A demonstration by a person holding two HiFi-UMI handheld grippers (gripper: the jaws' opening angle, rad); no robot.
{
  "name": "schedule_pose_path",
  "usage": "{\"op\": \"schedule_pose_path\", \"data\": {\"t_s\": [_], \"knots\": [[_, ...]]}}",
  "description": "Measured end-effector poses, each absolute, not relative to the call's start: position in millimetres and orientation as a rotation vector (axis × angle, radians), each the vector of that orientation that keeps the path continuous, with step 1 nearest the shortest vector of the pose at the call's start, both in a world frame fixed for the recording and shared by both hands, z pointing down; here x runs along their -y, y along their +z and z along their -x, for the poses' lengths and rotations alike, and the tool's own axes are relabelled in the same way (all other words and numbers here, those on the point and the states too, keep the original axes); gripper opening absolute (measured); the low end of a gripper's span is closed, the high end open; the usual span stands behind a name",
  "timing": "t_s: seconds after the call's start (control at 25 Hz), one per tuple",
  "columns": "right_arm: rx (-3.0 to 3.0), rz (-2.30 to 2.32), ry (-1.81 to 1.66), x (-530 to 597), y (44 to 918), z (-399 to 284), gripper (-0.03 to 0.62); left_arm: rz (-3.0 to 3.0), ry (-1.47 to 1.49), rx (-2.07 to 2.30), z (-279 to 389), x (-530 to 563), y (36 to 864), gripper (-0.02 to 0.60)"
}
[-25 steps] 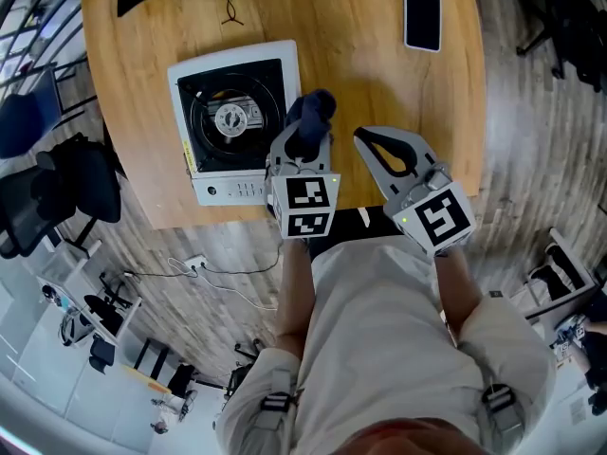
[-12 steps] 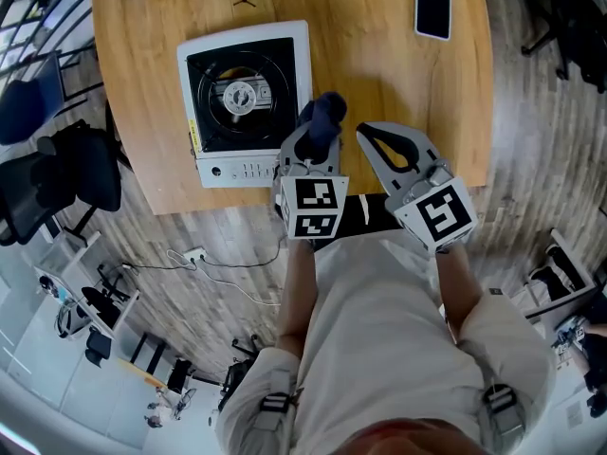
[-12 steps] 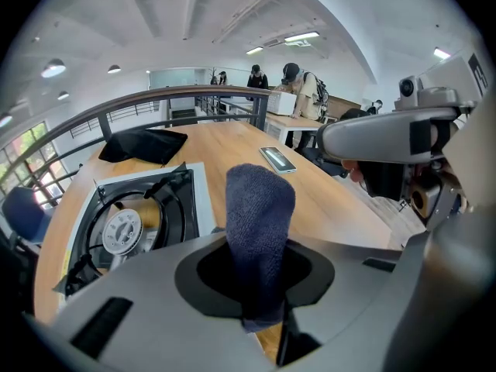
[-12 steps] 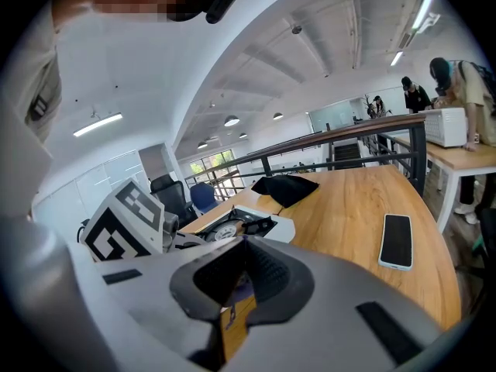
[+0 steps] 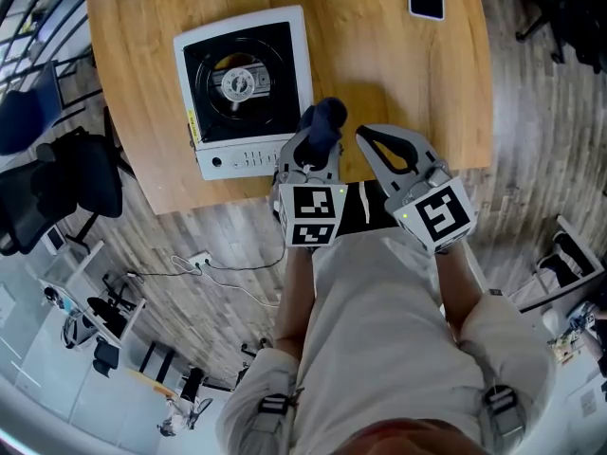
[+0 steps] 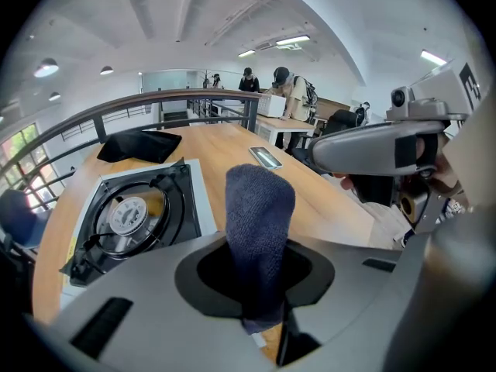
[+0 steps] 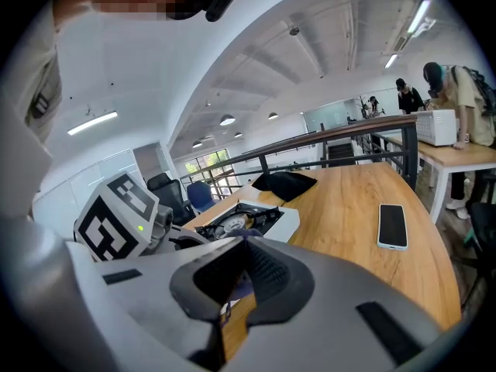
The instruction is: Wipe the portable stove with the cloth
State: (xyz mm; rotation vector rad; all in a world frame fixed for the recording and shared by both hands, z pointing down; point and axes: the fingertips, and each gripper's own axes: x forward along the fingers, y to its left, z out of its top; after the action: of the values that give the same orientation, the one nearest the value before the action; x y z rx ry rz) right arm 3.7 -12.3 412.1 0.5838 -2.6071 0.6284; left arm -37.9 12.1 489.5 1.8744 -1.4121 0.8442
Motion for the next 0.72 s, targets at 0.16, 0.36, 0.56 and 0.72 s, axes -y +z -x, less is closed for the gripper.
{"op": "schedule_pose_path", "data": {"t_s": [0.16,0.36,0.56,0.72], "knots": [[2.606,-0.6,0.62,-2,410,-4,0.021,-1.907,0.835,1.405,36,-25,480,0.094],[2.612,-0.62,0.603,-18,405,-3,0.021,-1.944,0.818,1.399,36,-38,469,0.094],[2.614,-0.653,0.591,-29,397,-3,0.021,-2.002,0.795,1.395,33,-46,451,0.094],[2.624,-0.672,0.566,-34,391,-2,0.021,-2.051,0.775,1.395,31,-47,434,0.094]]}}
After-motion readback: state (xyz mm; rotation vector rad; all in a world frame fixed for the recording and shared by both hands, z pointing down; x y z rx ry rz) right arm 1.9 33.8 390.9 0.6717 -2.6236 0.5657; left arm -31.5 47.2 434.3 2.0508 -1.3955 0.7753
